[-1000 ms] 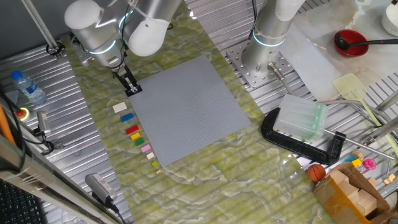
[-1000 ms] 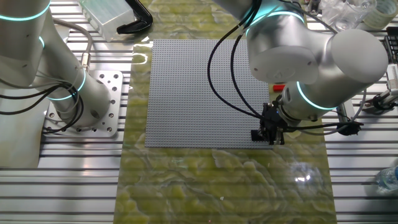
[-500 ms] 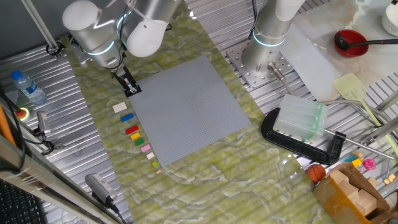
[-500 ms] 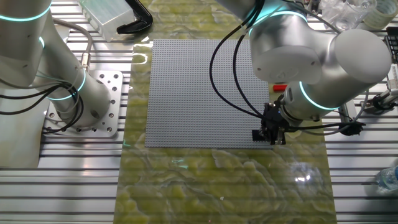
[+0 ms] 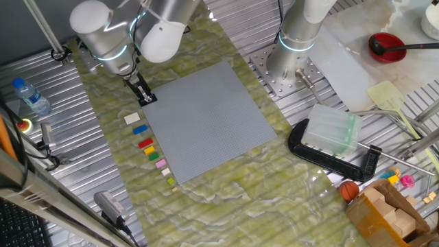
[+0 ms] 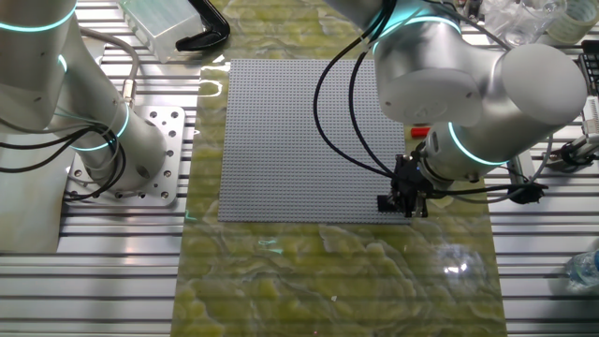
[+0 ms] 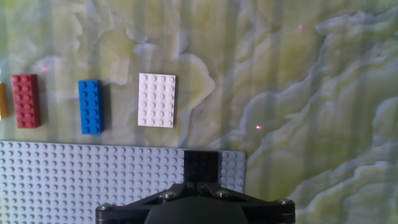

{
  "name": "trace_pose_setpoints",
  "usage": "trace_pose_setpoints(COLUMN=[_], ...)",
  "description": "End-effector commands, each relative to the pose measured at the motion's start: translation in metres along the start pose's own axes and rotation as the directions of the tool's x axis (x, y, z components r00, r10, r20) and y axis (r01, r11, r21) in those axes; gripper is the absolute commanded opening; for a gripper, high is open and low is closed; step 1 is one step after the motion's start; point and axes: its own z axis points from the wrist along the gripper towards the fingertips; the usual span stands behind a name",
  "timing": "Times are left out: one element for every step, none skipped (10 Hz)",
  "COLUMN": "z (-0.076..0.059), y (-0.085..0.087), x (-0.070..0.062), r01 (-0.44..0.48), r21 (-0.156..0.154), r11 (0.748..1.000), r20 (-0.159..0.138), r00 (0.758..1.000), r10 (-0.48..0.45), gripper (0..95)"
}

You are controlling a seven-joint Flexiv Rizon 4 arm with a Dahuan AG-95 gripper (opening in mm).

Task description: Build with small Lego blocks

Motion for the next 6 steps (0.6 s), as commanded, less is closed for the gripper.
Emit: trace_pose_setpoints(z=[0.0021,0.0018,0.0016,0.0014,0.0015,0.0015], y=[0.0000,0.0000,-0.0001,-0.0001,-0.0001,-0.0001], x=[-0.0006,-0.0010,-0.0014,-0.0018,-0.0020,-0.0020], r01=[-0.001,-0.002,-0.002,-0.002,-0.002,-0.002], r21=[0.000,0.001,0.001,0.000,0.000,0.000], r11=[1.000,1.000,1.000,1.000,1.000,1.000], r20=[0.003,0.004,0.004,0.004,0.003,0.003], r00=[1.000,1.000,1.000,1.000,1.000,1.000], r10=[0.001,0.002,0.002,0.002,0.002,0.002], gripper=[0.0,0.0,0.0,0.0,0.0,0.0])
